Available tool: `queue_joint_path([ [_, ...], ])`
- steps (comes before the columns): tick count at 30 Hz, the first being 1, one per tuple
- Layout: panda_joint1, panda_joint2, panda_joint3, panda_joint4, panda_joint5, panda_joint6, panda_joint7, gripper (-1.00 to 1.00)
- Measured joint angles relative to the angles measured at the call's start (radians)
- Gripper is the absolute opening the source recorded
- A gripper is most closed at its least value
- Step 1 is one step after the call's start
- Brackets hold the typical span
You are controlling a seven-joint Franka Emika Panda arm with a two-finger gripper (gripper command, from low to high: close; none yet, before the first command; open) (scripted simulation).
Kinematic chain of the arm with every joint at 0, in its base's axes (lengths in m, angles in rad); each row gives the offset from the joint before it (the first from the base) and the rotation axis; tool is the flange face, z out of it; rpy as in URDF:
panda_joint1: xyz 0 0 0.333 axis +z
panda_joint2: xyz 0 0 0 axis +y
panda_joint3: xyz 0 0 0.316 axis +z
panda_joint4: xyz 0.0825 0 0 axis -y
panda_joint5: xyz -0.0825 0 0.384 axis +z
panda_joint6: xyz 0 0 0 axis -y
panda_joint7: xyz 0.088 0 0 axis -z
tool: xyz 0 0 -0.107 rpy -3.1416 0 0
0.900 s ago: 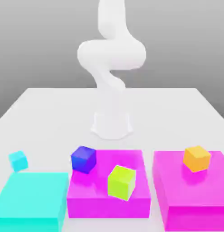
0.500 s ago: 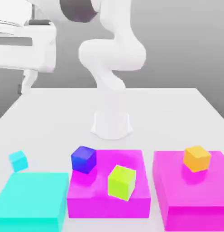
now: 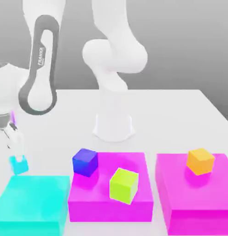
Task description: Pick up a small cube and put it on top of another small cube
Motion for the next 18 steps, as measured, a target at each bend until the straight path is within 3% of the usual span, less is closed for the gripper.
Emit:
queue_joint_path([
  [1, -0.037, 0.035, 0.043, 0.008, 0.026, 0.027, -0.02, 0.0],
  [2, -0.058, 0.055, 0.067, 0.013, 0.04, 0.044, -0.031, -1.0],
  [9, -0.059, 0.053, 0.067, 0.012, 0.036, 0.041, -0.028, -1.0],
  [15, 0.032, -0.145, -0.073, -0.036, -0.186, -0.102, 0.14, -1.0],
  [18, 0.099, -0.258, -0.044, -0.062, -0.273, -0.183, 0.253, -1.0],
])
